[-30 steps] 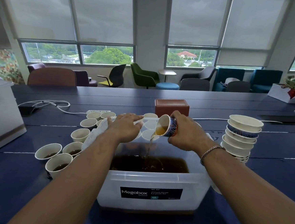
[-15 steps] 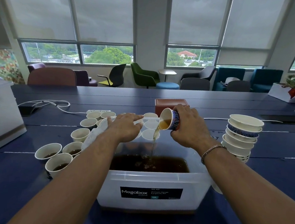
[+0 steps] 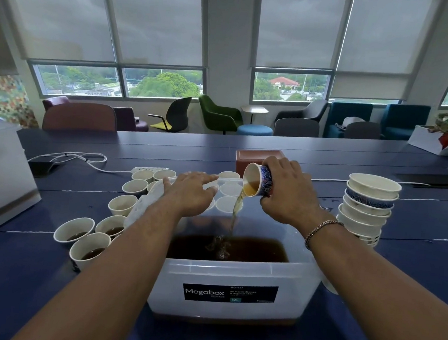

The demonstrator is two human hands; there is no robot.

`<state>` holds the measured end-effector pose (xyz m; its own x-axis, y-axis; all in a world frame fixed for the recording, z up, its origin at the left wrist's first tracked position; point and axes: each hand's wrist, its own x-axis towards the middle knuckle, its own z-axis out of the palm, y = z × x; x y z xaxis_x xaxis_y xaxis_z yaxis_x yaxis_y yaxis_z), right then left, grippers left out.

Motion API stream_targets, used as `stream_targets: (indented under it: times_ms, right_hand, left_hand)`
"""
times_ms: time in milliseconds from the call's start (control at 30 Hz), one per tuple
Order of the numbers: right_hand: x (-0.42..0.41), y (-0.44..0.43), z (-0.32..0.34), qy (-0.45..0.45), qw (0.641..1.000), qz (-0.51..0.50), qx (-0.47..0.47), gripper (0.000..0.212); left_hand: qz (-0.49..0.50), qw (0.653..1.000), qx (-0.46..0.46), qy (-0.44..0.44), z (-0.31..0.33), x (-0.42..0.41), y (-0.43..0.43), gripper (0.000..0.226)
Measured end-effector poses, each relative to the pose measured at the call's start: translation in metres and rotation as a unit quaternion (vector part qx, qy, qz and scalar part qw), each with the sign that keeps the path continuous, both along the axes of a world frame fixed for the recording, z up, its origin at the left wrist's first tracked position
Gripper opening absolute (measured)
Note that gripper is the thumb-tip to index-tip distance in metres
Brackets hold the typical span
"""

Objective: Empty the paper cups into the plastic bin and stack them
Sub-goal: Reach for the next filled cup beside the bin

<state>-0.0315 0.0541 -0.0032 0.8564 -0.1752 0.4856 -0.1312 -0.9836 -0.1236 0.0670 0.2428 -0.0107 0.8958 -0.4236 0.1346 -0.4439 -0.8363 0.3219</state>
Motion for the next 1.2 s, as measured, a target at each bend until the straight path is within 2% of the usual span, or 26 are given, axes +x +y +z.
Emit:
stream_targets:
  times_ms: [667,933,1200]
  right_hand:
    - [-0.003,0.004,0.004,-0.015,0.999,0.003,-0.037,0.073]
    - [-0.004,0.009,0.005,-0.067,0.996,0.013,-0.064,0.07]
    - [-0.002,0.012,0.008,-0.105,0.988,0.013,-0.111,0.078]
  left_hand:
    - [-0.009,1.0,0.017,-0.007,0.0,-0.001,0.001,0.044]
    - [-0.012,1.0,0.014,-0.002,0.001,-0.002,0.002,0.044]
    - [-0.013,1.0,0.015,-0.001,0.001,-0.001,0.001,0.044]
